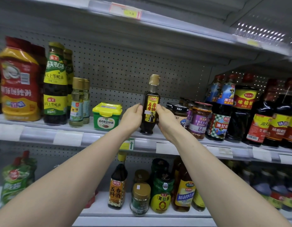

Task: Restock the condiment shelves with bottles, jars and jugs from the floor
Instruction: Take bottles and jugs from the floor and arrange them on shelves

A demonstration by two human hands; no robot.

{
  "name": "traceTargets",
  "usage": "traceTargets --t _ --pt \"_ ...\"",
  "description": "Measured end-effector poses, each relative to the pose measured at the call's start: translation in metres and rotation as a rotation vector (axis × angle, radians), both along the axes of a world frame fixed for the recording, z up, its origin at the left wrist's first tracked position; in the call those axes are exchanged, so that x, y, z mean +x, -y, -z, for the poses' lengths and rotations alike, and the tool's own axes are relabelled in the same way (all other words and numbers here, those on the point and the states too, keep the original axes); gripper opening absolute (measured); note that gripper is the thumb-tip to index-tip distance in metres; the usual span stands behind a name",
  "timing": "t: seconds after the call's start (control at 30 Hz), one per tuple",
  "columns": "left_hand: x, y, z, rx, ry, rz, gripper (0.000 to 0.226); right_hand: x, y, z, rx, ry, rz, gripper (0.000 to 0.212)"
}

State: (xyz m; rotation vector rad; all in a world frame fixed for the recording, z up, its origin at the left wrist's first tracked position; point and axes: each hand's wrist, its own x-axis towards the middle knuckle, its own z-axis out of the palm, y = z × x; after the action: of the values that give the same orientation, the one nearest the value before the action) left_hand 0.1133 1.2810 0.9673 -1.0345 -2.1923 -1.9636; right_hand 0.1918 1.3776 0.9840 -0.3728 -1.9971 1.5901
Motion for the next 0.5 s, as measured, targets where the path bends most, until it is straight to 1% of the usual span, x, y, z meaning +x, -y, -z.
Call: traceTargets --t 0.07,0.13,0.3,0.4,0.5 --pt "0.003 0.005 -0.001 -0.009 -0.078 -0.071 0.045 0.005 -0.003 0.001 0.057 0.019 0.049 0.051" --pt "0.009 0.011 -0.003 0.027 -0.182 -0.142 0.045 0.014 -0.004 0.002 0.096 0.012 0.073 0.056" --pt "0.035 0.020 -0.003 0.153 -0.384 -0.283 0.033 0.042 -0.003 0.006 0.167 -0.018 0.056 0.058" --pt "0.060 0.015 -0.001 0.146 -0.417 -0.267 0.027 0.065 -0.005 0.011 0.212 -0.045 0.012 0.055" --pt "0.091 0.004 0.007 0.086 -0.404 -0.218 0.022 0.099 -0.012 0.017 0.331 -0.037 -0.004 0.050"
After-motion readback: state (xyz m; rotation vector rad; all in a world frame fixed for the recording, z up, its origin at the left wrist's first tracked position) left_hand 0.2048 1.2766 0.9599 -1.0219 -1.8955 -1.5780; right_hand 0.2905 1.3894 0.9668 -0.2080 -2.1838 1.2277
